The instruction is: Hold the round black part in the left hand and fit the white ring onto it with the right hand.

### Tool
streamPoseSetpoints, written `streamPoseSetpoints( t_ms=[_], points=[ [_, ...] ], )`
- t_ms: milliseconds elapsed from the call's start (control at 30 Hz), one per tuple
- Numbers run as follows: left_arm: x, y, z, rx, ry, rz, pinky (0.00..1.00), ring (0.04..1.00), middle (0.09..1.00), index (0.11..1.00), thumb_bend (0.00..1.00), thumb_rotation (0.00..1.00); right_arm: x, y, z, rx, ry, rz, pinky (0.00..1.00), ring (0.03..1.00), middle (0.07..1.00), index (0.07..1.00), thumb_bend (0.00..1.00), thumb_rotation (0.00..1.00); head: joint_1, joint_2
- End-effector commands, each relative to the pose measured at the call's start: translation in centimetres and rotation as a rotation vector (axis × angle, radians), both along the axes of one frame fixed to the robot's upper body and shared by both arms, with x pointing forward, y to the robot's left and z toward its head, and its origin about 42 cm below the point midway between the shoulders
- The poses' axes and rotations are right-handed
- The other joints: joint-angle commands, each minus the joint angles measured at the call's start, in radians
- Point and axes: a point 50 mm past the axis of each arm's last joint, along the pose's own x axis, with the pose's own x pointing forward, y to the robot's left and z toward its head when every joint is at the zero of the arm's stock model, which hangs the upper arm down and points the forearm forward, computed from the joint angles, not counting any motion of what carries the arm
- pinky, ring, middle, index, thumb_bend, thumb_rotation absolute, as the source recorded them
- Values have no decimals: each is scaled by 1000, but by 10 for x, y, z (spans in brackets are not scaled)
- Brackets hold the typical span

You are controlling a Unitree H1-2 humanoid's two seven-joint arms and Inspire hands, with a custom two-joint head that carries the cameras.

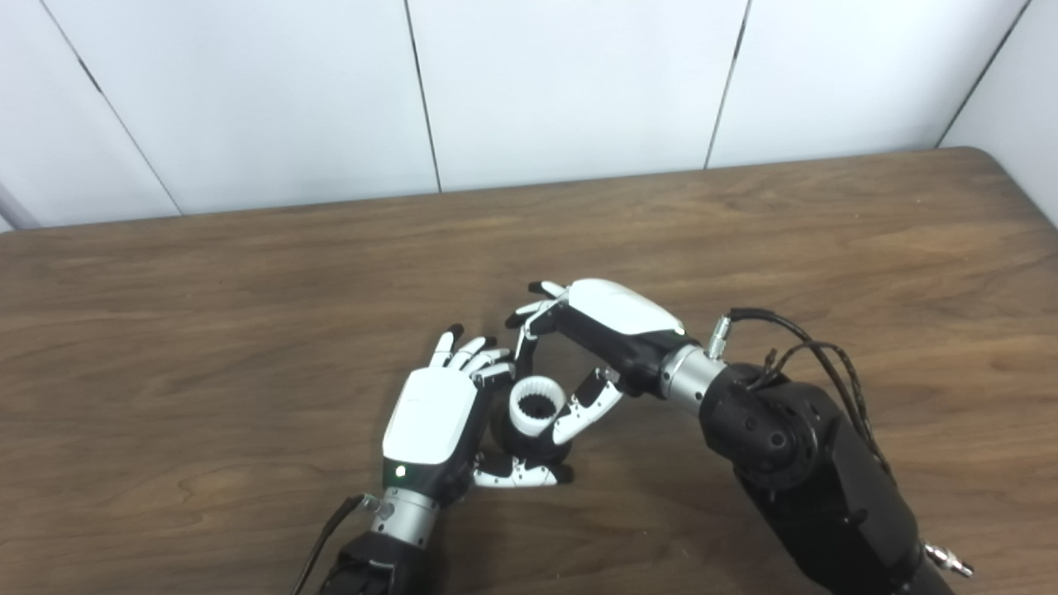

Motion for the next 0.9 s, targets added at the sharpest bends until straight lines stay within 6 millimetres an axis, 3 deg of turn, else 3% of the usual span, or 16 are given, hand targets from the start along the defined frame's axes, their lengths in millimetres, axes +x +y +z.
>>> streamPoseSetpoints(
  t_ms=[0,867],
  points=[
    [-4,-4,0,-6,-7,-1,1000,882,783,485,524,54,3,2,8,14,-41,4,1000,996,848,484,522,131,-1,1],
    [-5,-4,3,-11,-5,0,1000,883,781,484,524,53,6,-3,2,25,-26,-23,989,1000,847,484,522,130,-8,5]
  ],
)
